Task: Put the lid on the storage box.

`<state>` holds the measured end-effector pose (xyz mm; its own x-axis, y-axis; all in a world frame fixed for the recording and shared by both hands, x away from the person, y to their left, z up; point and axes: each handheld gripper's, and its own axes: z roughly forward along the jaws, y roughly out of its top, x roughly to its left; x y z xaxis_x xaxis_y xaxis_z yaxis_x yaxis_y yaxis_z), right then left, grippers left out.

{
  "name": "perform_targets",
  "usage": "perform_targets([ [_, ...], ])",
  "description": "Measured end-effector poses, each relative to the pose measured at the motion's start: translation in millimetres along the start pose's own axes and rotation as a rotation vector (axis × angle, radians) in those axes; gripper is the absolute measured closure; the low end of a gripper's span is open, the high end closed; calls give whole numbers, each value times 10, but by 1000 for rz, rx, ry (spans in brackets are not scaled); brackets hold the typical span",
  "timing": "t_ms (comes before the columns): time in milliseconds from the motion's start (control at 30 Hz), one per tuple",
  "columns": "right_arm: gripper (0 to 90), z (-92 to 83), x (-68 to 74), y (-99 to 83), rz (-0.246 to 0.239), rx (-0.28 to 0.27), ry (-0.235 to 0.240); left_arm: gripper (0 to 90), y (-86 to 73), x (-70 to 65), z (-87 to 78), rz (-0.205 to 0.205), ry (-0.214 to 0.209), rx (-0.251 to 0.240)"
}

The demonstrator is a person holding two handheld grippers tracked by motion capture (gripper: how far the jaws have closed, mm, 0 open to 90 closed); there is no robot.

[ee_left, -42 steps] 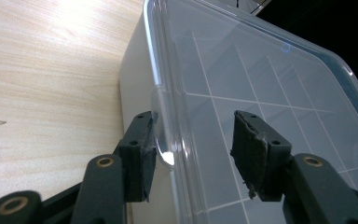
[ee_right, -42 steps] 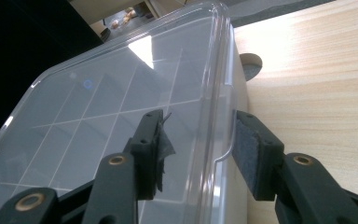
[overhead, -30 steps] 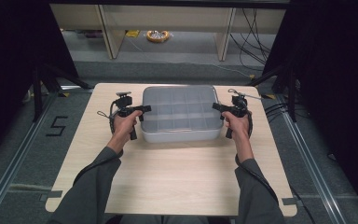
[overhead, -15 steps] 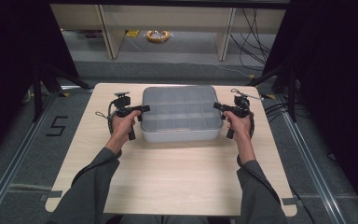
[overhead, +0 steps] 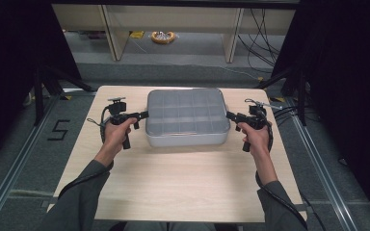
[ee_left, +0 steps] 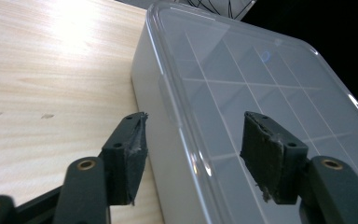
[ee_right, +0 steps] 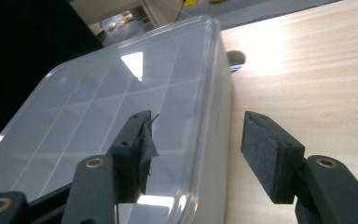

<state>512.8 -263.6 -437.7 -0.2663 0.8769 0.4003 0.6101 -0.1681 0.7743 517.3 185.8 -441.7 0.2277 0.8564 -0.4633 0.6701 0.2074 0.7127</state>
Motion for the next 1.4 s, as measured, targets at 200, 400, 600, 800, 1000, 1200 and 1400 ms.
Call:
perform_targets([
  [200,408,-149,86,-89,-39,8,1,388,-133,13,-201,24,-36,-8],
  [400,348,-321,272,-240,-58,30,53,354,-321,4,-358,84,-55,-7],
  [600,341,-432,377,-325,-148,7,65,328,-541,-83,-498,139,-97,1],
  [800,329,-502,430,-429,-164,19,69,310,-711,-154,-588,209,-94,28],
  [1000,317,-537,422,-483,-152,17,80,293,-814,-179,-662,217,-107,38],
  [1200,286,-565,476,-563,-142,29,105,276,-901,-238,-697,242,-124,45],
  [1400,238,-589,526,-651,-143,46,108,238,-1035,-306,-686,262,-164,61],
])
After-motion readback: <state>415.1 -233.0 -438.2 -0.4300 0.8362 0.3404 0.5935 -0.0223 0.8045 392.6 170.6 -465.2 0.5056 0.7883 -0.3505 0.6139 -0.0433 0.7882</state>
